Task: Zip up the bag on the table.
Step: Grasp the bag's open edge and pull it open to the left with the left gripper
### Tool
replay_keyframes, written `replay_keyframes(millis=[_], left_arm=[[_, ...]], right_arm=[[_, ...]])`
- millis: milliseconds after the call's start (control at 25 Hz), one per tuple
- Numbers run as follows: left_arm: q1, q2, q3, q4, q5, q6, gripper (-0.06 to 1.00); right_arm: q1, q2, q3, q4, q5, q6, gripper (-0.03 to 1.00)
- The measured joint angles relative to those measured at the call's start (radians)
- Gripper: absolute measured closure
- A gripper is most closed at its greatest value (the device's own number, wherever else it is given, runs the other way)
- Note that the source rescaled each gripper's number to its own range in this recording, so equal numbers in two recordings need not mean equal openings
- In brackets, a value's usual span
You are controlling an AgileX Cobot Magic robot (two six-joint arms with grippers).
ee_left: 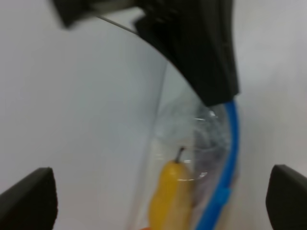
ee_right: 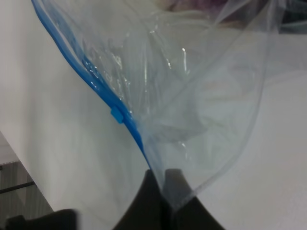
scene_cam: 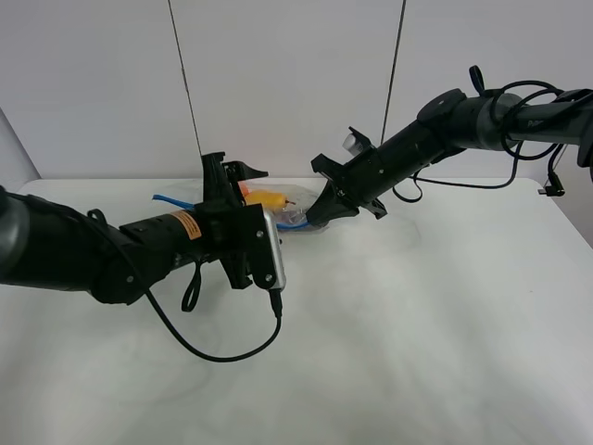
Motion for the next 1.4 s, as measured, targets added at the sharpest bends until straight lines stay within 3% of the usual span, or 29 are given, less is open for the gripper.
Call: replay_keyframes(millis=[280,520,640,840,1120,1400], left_arm=[[-0.001,0.139,-0.017,0.03,-0.19,-0.036,-0.04],[-0.001,0.227,-0.018,0.03,-0.308,-0.037,0.24],[-0.001,0.27,-0.033,0.03,-0.33,-0.038,0.32],[-0.001,0.311,-0.077,0.024,-0.346,-0.038,0.35],[0.004,0.321,-0.098,-0.095,-0.37,-0.038,0.36],[0.046,0.322,-0.098,-0.08,-0.369,-0.038,0.53]], right_arm=[[0.0,0.0,0.0,-0.001,0.0,0.007,0.97],[0.0,0.0,0.0,-0.001,0.0,0.01,0.97],[0.0,0.0,0.0,-0.001,0.0,0.011,0.97],[0.0,0.0,0.0,-0.001,0.001,0.011,0.97],[0.0,0.0,0.0,-0.001,0.003,0.012,0.97],[0.0,0.0,0.0,-0.001,0.003,0.013,0.97]])
